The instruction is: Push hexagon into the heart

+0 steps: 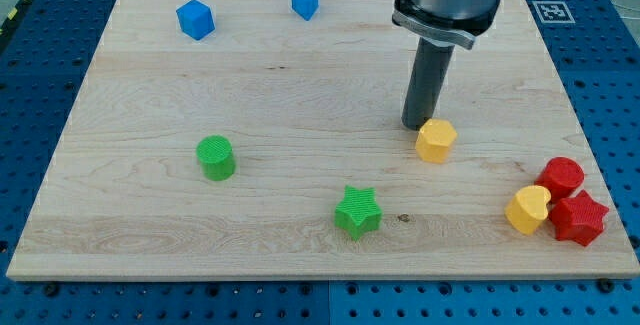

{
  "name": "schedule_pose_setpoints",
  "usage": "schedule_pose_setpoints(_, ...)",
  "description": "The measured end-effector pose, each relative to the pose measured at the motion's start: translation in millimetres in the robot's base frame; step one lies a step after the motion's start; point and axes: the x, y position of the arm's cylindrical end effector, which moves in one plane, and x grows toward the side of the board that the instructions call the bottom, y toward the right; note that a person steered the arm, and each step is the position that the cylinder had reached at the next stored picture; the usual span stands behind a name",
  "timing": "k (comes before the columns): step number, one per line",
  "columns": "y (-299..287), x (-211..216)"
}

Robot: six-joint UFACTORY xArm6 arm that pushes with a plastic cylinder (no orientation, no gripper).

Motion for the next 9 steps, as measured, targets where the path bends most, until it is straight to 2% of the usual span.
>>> schedule_pose_setpoints(1,7.9,11.6)
schedule_pose_setpoints(3,-17.8,12.3)
schedule_pose_setpoints(4,-8.2,28.0)
schedule_pose_setpoints(9,21.2,42.6)
